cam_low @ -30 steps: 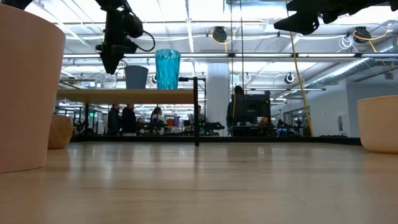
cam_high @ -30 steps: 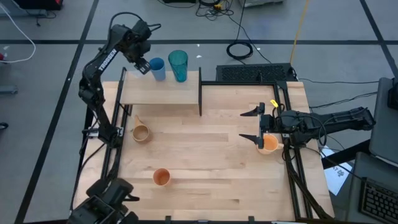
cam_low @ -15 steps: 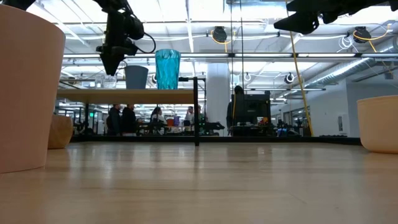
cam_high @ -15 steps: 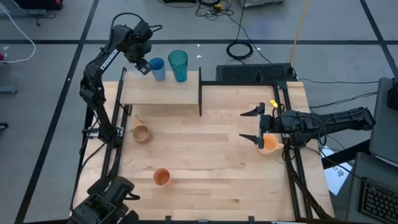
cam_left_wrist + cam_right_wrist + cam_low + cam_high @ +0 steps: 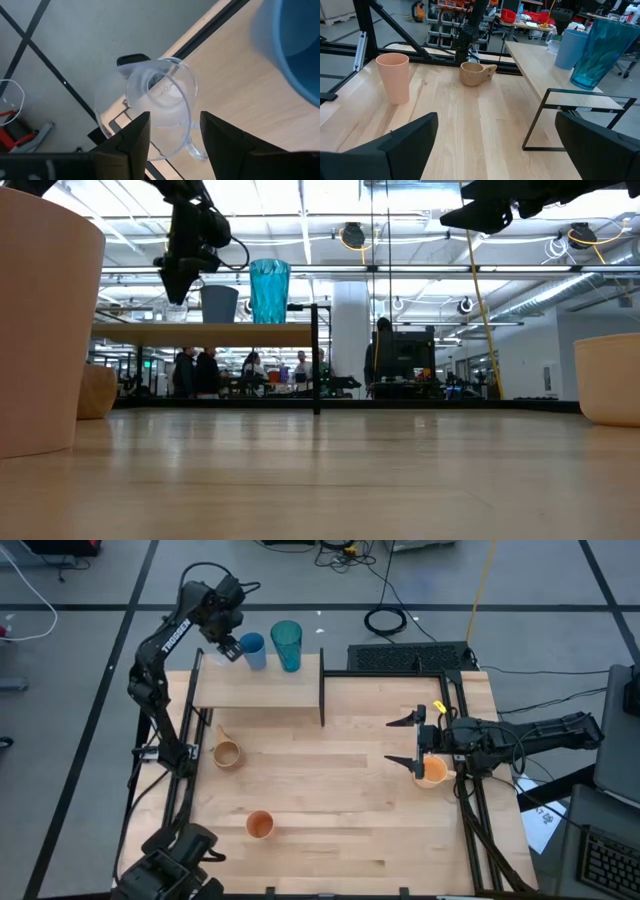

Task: Stack small to large cups/mugs on shelf
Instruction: Put the transparent mug on the shelf

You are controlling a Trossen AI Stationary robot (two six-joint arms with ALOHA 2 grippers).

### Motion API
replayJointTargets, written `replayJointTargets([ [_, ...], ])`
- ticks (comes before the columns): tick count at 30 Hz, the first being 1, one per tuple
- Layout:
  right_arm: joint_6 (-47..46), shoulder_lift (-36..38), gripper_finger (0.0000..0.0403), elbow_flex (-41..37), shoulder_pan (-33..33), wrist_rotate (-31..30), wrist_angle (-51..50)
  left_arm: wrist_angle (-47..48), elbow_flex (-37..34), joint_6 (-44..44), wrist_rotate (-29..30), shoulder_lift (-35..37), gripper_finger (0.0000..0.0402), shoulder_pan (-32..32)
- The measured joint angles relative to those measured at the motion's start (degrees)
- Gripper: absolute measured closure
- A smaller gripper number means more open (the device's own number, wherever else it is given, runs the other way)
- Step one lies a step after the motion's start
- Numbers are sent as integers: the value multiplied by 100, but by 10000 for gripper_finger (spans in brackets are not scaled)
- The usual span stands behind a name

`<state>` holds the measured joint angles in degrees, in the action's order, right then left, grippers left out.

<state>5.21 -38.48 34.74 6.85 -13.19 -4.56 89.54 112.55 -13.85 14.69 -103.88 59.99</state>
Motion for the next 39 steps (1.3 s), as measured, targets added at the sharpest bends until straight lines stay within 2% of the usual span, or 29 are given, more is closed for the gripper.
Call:
replayJointTargets([
  [11,0,0,9,0,0,-2,-1,-121,-270,-51,36,-2,236,0],
  [26,43,2,9,0,0,-2,0,32,-330,-149,38,12,391,-60],
  [33,54,0,9,0,0,0,0,48,-330,-43,-14,151,383,-276],
  [36,62,2,9,-2,0,-1,0,49,-330,83,-405,218,392,-342],
  [39,63,2,9,-2,0,0,0,49,-330,422,-530,256,396,-356],
])
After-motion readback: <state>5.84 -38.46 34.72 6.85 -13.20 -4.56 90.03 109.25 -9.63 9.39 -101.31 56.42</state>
